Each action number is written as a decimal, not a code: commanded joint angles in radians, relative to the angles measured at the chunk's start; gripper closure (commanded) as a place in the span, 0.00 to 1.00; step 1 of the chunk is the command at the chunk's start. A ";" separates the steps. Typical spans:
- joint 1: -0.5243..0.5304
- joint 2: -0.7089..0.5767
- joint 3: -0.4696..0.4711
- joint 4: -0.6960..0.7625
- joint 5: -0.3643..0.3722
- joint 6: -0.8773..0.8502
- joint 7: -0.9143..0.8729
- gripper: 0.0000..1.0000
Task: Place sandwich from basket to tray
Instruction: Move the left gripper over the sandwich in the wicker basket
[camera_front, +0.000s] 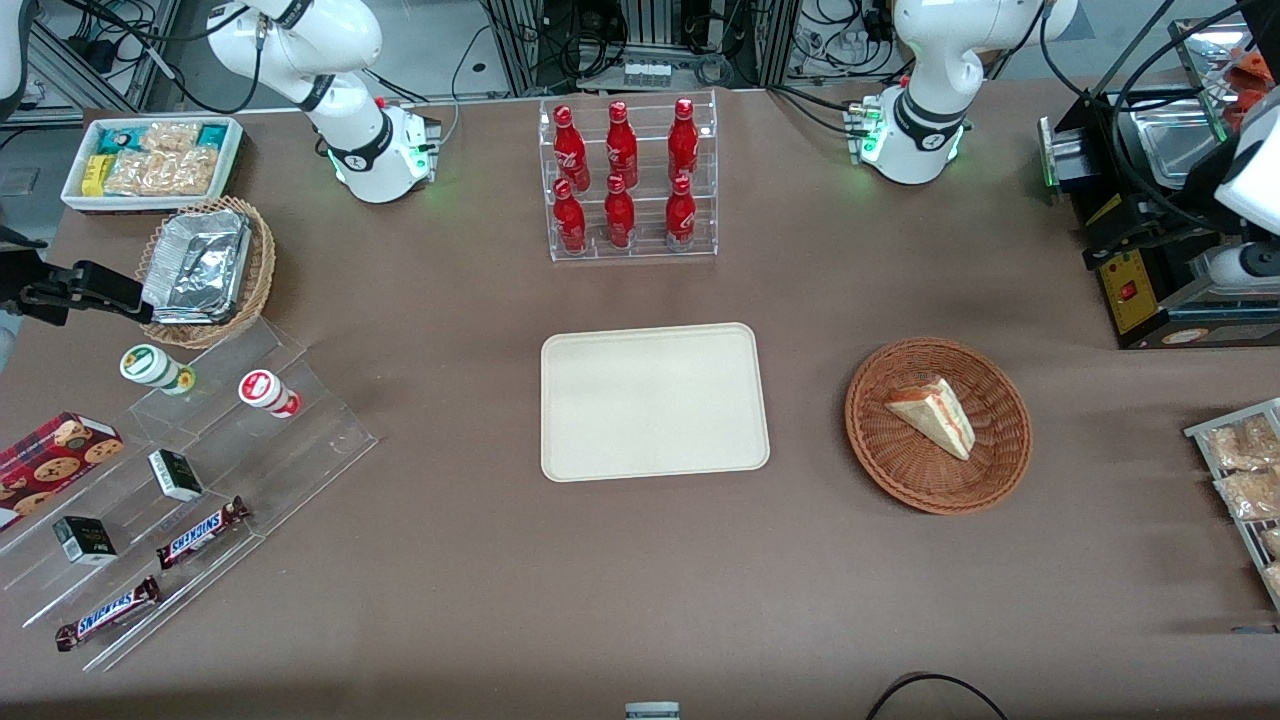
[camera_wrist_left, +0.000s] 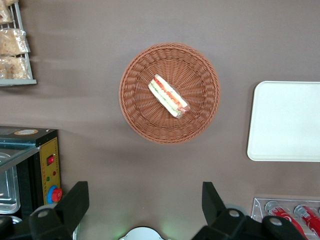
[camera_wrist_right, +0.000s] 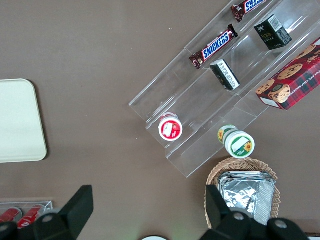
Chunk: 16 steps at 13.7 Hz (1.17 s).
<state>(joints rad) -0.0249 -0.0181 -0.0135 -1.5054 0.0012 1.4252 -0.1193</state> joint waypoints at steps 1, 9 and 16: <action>0.023 0.000 -0.017 0.010 -0.015 -0.009 0.006 0.00; 0.008 0.122 -0.028 -0.116 -0.003 0.239 -0.014 0.00; -0.023 0.138 -0.028 -0.335 0.010 0.514 -0.255 0.00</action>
<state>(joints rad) -0.0415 0.1558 -0.0454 -1.7891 -0.0002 1.9099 -0.3120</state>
